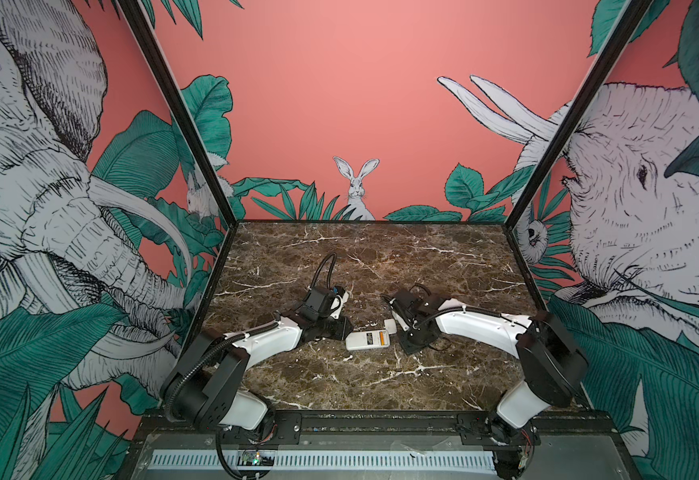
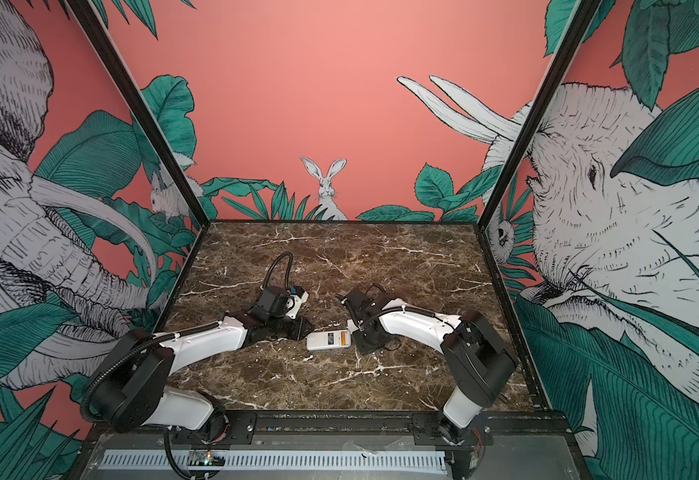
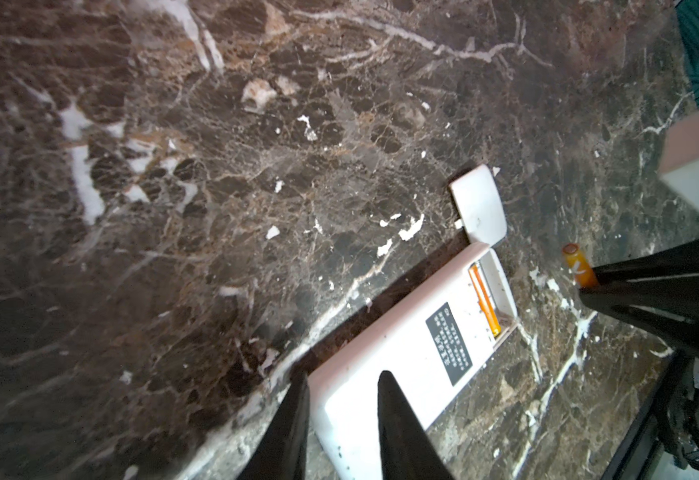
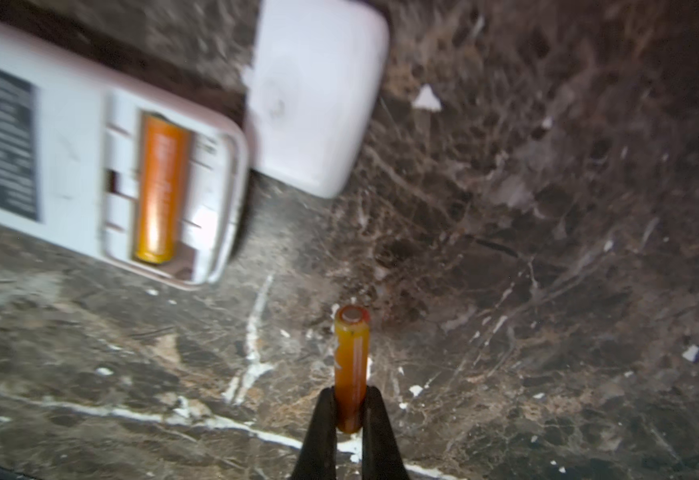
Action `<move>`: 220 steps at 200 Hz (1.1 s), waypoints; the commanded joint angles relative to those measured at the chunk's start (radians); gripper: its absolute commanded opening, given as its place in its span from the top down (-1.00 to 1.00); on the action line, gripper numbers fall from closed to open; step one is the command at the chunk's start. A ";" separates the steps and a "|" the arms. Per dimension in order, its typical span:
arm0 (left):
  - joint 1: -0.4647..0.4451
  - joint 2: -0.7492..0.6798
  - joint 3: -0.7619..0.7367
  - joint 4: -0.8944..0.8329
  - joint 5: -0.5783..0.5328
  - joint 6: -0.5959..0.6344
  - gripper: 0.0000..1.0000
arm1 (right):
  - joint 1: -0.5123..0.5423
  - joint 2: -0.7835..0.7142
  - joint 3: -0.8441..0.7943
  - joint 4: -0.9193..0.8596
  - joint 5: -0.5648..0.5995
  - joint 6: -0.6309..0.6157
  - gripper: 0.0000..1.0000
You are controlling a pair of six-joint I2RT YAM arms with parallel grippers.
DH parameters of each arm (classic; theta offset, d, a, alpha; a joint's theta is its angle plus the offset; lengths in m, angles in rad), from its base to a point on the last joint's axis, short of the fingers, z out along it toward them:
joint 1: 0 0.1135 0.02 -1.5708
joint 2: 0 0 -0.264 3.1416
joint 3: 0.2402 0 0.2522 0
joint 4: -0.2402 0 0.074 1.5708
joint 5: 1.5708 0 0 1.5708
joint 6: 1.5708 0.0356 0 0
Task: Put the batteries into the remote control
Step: 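Carry the held orange battery over the remote's open compartment with the right gripper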
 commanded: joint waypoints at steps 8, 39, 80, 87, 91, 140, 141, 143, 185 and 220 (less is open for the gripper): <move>0.003 0.002 -0.020 0.036 0.008 -0.011 0.39 | 0.017 0.010 0.102 -0.045 -0.063 0.012 1.00; 0.007 0.000 -0.031 0.042 0.003 -0.012 0.40 | 0.028 0.073 0.189 -0.066 -0.114 0.056 1.00; 0.020 0.000 -0.059 0.083 0.006 -0.033 0.40 | 0.029 0.129 0.240 -0.078 -0.176 0.121 1.00; 0.021 -0.003 -0.062 0.087 0.006 -0.034 0.40 | 0.030 0.136 0.244 -0.086 -0.177 0.130 1.00; 0.021 -0.005 -0.065 0.089 0.006 -0.037 0.40 | 0.031 0.140 0.247 -0.089 -0.178 0.136 1.00; 0.041 -0.019 -0.085 0.103 0.012 -0.035 0.40 | 0.043 0.168 0.235 -0.097 -0.162 0.189 1.00; 0.042 -0.019 -0.085 0.104 0.012 -0.035 0.39 | 0.043 0.169 0.235 -0.097 -0.161 0.190 1.00; 0.043 -0.019 -0.086 0.105 0.013 -0.035 0.40 | 0.043 0.170 0.234 -0.097 -0.160 0.190 1.00; 0.055 -0.029 -0.099 0.110 0.018 -0.035 0.39 | 0.046 0.200 0.237 -0.092 -0.149 0.200 1.00; 0.063 -0.036 -0.107 0.114 0.020 -0.037 0.39 | 0.046 0.198 0.230 -0.071 -0.127 0.214 1.00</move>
